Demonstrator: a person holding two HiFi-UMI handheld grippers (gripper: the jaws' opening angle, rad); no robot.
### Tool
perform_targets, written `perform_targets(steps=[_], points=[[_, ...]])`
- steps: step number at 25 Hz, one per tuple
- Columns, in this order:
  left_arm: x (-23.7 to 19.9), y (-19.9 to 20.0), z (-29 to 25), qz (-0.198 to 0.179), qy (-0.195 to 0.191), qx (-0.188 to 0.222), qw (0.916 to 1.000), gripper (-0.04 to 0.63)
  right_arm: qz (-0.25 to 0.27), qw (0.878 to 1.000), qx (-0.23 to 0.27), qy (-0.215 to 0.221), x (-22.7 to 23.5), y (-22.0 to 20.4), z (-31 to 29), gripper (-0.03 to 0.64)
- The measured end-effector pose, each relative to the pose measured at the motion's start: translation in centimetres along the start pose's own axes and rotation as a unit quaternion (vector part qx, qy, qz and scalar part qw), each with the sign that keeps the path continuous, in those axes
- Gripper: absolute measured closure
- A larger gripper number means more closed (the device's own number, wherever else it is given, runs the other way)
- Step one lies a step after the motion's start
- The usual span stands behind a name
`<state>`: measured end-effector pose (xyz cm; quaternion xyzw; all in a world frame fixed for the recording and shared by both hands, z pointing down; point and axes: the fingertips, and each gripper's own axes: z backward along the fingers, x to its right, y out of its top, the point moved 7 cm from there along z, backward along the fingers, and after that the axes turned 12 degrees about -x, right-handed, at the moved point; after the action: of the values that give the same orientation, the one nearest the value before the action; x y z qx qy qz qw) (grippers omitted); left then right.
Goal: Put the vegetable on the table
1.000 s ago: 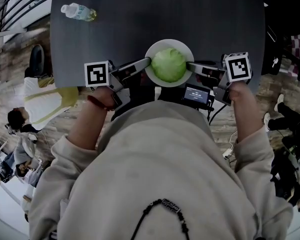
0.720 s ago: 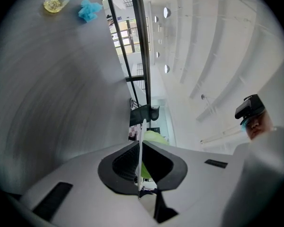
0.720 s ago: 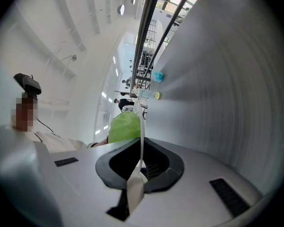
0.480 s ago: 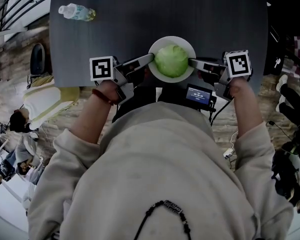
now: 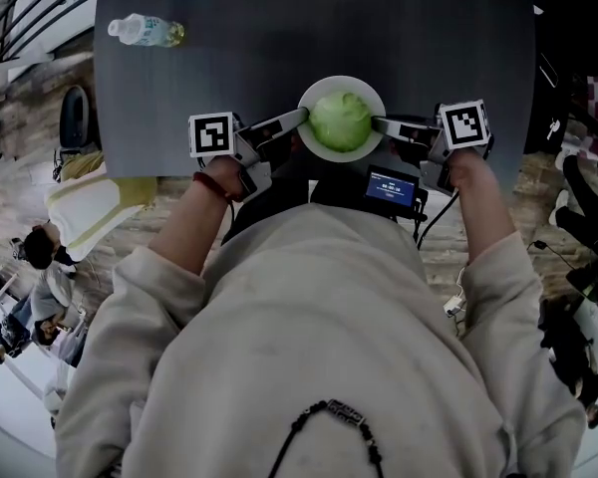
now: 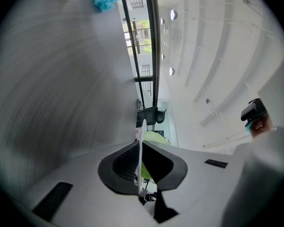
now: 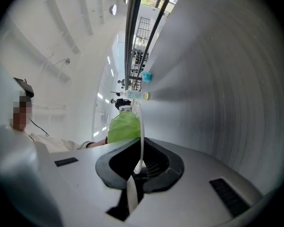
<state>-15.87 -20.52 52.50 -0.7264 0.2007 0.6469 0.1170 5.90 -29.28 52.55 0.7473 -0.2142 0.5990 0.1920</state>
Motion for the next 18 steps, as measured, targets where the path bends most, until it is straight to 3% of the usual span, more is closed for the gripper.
perform_targets(steps=[12,18], points=[[-3.7,0.4,-0.7,0.019,0.006,0.008,0.9998,0.572,-0.020,1.000,-0.013,0.018,3.9,0.8,-0.6,0.591],[-5.6,0.8,-1.0,0.026,0.019,0.005,0.9995,0.574,-0.050,0.999,-0.021,-0.004,6.2,0.9,-0.8,0.589]])
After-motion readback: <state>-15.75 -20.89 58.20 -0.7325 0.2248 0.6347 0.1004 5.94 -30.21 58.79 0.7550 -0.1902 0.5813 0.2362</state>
